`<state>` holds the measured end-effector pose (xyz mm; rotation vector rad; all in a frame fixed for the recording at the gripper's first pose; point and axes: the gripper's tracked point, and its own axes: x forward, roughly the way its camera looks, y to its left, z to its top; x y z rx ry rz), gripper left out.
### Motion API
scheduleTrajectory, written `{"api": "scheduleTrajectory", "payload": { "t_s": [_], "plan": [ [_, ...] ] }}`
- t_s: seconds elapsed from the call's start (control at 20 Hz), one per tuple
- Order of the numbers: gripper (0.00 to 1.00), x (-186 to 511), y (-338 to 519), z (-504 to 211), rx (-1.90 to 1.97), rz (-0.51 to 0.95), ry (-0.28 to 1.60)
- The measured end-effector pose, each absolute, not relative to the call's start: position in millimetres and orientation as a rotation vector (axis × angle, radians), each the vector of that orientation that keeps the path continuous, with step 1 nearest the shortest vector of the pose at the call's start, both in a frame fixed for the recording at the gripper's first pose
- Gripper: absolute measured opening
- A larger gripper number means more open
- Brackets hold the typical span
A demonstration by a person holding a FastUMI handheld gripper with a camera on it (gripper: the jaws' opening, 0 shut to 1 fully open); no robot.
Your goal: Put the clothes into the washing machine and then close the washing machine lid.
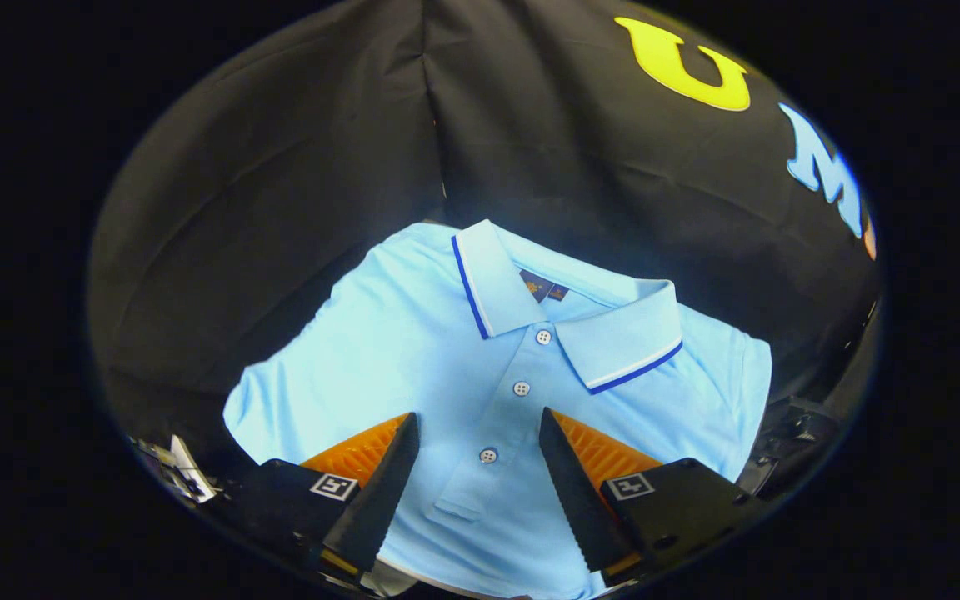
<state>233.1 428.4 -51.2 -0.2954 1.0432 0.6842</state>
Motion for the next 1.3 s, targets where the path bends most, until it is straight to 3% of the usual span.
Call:
{"api": "scheduleTrajectory", "payload": {
  "t_s": [0.3, 0.45, 0.6, 0.65, 0.75, 1.3],
  "plan": [
    [0.8, 231.0, 429.9, -52.0, -0.312, 0.687, 1.031],
    [0.21, 234.0, 430.5, -45.8, -0.321, 0.686, 0.944],
    [0.21, 226.6, 426.0, -59.4, -0.335, 0.703, 0.947],
    [0.09, 229.7, 433.2, -47.1, -0.314, 0.7, 0.956],
    [0.02, 233.7, 432.2, -46.0, -0.301, 0.706, 0.939],
    [0.01, 249.2, 418.1, 11.5, -0.145, 0.712, 0.652]
  ]
}}
